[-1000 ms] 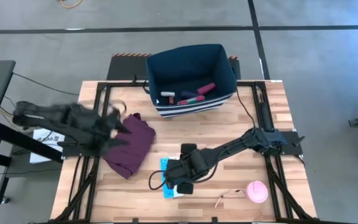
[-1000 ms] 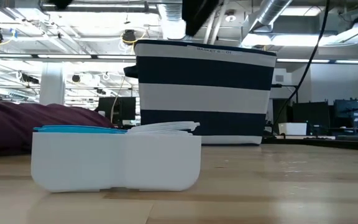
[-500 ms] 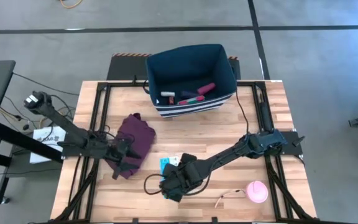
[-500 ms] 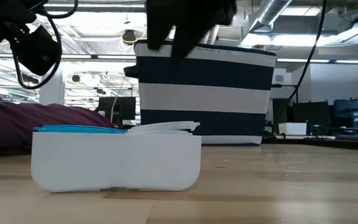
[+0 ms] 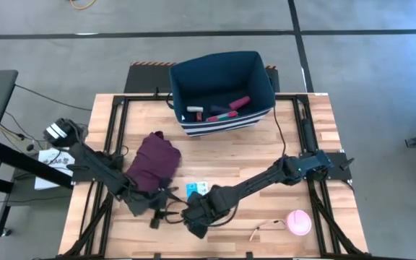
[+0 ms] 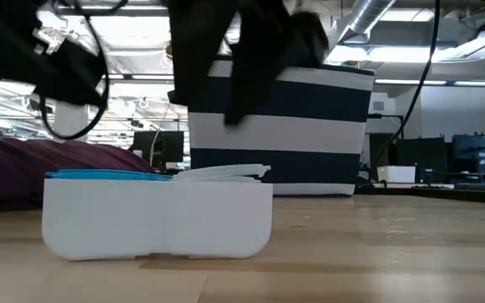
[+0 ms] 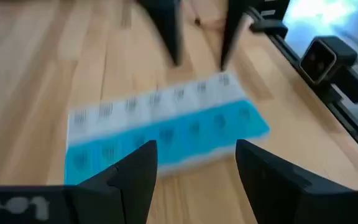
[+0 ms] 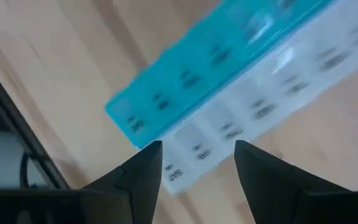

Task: Pick & place medical supplies in basket/bin
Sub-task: Put the blue pill organizer into the blue bin

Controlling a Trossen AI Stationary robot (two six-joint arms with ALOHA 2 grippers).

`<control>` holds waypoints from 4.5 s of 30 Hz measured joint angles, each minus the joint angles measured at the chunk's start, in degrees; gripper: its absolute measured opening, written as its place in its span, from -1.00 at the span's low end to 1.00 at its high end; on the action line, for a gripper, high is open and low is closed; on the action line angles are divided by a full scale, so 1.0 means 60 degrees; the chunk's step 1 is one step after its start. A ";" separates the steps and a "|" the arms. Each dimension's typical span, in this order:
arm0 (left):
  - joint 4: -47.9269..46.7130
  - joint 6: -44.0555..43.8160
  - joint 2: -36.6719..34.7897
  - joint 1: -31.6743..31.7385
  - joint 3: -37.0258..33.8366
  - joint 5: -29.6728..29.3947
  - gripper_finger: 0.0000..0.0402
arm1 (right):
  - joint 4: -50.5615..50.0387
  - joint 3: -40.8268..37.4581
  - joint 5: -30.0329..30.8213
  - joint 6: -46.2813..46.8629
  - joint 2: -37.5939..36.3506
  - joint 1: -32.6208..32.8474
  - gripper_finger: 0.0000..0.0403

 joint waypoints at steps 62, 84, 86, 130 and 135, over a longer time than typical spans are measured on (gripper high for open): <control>-0.3243 -0.0071 0.2497 -0.0501 0.3140 -0.2339 -1.00 | 0.4423 -1.0040 0.6210 0.3651 -0.7822 0.1668 -0.17; -0.2423 -0.0437 0.2497 0.0179 0.2532 -0.2333 -1.00 | 1.2324 -1.1878 0.3092 0.4454 -0.4729 0.0167 -0.18; -0.2002 -0.0154 0.2497 0.0173 0.2538 -0.2296 -1.00 | 1.2268 -1.1862 0.3072 0.4644 -0.4745 0.0051 -0.17; -0.1509 -0.2186 0.4045 -0.0660 0.2122 -0.3313 -1.00 | 1.4653 -1.1690 0.0577 0.5381 -0.3337 -0.0744 0.16; -0.1642 -0.2453 0.4043 -0.0701 0.2122 -0.3423 -1.00 | 1.4898 -1.1710 0.0649 0.5336 -0.3342 -0.0748 0.16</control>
